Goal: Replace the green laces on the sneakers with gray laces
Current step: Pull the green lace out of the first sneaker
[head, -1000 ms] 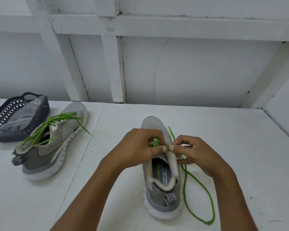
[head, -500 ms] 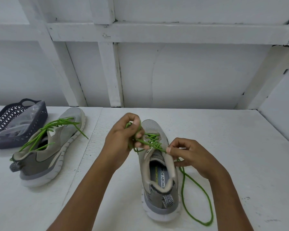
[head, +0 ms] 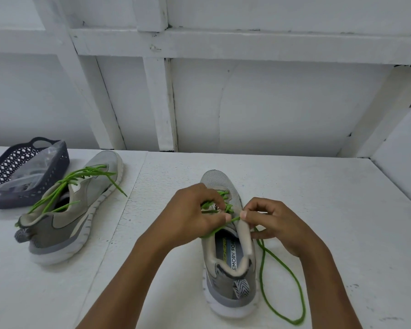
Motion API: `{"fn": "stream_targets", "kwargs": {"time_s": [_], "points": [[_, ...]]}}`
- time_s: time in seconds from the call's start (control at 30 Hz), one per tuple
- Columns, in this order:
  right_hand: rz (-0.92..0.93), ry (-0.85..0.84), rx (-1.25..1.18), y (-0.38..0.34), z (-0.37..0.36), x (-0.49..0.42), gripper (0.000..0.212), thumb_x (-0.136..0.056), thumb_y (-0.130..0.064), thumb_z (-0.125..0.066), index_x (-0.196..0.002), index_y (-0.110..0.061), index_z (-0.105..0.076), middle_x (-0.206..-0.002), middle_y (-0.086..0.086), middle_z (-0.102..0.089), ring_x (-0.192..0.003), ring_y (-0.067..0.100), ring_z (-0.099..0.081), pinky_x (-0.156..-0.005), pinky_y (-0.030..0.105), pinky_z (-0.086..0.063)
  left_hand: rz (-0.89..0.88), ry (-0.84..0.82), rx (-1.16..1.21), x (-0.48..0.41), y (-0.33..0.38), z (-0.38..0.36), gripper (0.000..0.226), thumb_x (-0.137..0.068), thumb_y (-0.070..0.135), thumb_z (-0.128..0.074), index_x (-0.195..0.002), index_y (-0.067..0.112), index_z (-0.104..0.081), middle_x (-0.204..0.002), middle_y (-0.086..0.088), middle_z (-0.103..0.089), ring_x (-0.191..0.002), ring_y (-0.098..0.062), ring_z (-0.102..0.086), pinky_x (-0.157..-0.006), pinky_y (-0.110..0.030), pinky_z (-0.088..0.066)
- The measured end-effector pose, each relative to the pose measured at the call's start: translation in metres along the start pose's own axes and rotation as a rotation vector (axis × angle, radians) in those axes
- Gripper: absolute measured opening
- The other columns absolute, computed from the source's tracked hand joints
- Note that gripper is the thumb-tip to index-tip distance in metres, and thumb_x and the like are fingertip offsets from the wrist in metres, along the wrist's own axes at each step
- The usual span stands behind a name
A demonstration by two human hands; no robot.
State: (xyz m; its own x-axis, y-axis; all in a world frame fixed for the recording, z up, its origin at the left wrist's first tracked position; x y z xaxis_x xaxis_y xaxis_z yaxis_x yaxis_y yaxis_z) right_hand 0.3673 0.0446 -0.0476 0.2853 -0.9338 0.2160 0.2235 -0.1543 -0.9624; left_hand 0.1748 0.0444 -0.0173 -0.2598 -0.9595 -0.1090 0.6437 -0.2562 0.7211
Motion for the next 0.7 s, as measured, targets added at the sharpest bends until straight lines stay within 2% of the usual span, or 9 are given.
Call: {"fn": "stream_targets", "kwargs": {"time_s": [0.17, 0.3, 0.4, 0.47, 0.5, 0.57, 0.63, 0.7], "points": [[-0.003, -0.004, 0.004, 0.0, 0.0, -0.001, 0.022, -0.091, -0.017, -0.069, -0.088, 0.003, -0.061, -0.075, -0.003, -0.061, -0.071, 0.005, -0.063, -0.07, 0.025, -0.056, -0.148, -0.032, -0.105, -0.005, 0.003, -0.006, 0.007, -0.087, 0.036, -0.072, -0.093, 0.031, -0.074, -0.101, 0.014, -0.053, -0.095, -0.003, -0.046, -0.073, -0.022, -0.036], [0.0, -0.005, 0.01, 0.0, 0.001, -0.001, 0.021, -0.092, -0.016, -0.068, -0.087, 0.003, -0.062, -0.077, 0.0, -0.064, -0.073, 0.008, -0.065, -0.072, 0.027, -0.057, -0.196, -0.101, -0.136, -0.004, 0.003, -0.014, 0.02, -0.089, 0.046, -0.066, -0.102, 0.032, -0.071, -0.116, 0.014, -0.05, -0.11, -0.001, -0.038, -0.087, -0.022, -0.038], [-0.005, -0.006, 0.018, 0.0, 0.001, -0.001, 0.021, -0.092, -0.017, -0.068, -0.087, 0.003, -0.061, -0.078, 0.001, -0.065, -0.074, 0.008, -0.066, -0.071, 0.027, -0.057, -0.209, -0.112, -0.17, -0.001, 0.003, -0.019, 0.017, -0.087, 0.043, -0.07, -0.096, 0.028, -0.073, -0.123, 0.014, -0.049, -0.11, 0.005, -0.032, -0.088, -0.019, -0.035], [-0.004, -0.013, 0.024, -0.001, 0.001, -0.001, 0.023, -0.091, -0.019, -0.068, -0.088, 0.003, -0.061, -0.079, 0.0, -0.064, -0.073, 0.007, -0.065, -0.072, 0.027, -0.057, -0.221, -0.068, -0.129, 0.0, 0.003, -0.021, 0.012, -0.087, 0.037, -0.071, -0.092, 0.027, -0.075, -0.123, 0.013, -0.053, -0.111, 0.006, -0.037, -0.089, -0.021, -0.037], [-0.002, -0.015, 0.026, -0.001, 0.001, -0.001, 0.024, -0.091, -0.02, -0.069, -0.088, 0.003, -0.062, -0.079, 0.0, -0.063, -0.074, 0.008, -0.065, -0.072, 0.027, -0.057, -0.205, -0.039, -0.048, 0.001, 0.003, -0.021, 0.01, -0.086, 0.037, -0.072, -0.089, 0.028, -0.075, -0.121, 0.014, -0.056, -0.113, 0.004, -0.043, -0.09, -0.023, -0.039], [-0.002, -0.011, 0.03, -0.002, 0.0, -0.001, 0.026, -0.089, -0.022, -0.069, -0.088, 0.003, -0.062, -0.077, -0.001, -0.061, -0.072, 0.007, -0.063, -0.071, 0.026, -0.056, -0.126, 0.062, 0.286, 0.001, 0.002, -0.013, 0.01, -0.081, 0.031, -0.07, -0.078, 0.022, -0.071, -0.11, 0.009, -0.067, -0.111, -0.007, -0.059, -0.09, -0.025, -0.046], [-0.004, 0.0, 0.031, -0.001, 0.0, -0.001, 0.025, -0.09, -0.021, -0.069, -0.087, 0.003, -0.061, -0.076, -0.002, -0.059, -0.07, 0.005, -0.061, -0.069, 0.024, -0.055, -0.037, 0.146, 0.624, 0.002, 0.0, -0.002, 0.014, -0.078, 0.018, -0.064, -0.065, 0.014, -0.065, -0.095, -0.001, -0.075, -0.096, -0.013, -0.068, -0.081, -0.022, -0.05], [-0.005, 0.002, 0.04, 0.0, 0.0, -0.001, 0.021, -0.09, -0.019, -0.069, -0.084, 0.001, -0.062, -0.074, -0.002, -0.06, -0.069, 0.006, -0.061, -0.069, 0.023, -0.055, 0.027, 0.224, 0.694, 0.004, -0.003, 0.011, 0.026, -0.076, 0.013, -0.057, -0.053, 0.022, -0.062, -0.082, -0.007, -0.076, -0.078, -0.012, -0.066, -0.069, -0.02, -0.049]]}}
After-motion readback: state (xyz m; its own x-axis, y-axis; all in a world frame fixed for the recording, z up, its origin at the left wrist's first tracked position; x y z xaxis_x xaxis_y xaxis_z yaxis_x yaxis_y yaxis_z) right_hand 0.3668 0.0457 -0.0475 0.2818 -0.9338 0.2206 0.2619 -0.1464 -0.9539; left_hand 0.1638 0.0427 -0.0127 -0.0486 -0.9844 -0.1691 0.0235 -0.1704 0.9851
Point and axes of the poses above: each hand's wrist, its own x-axis away from the middle knuckle, its own z-axis out of the back of the hand, y = z × x, the point moved 4 cm from there along -x, towards the middle knuckle
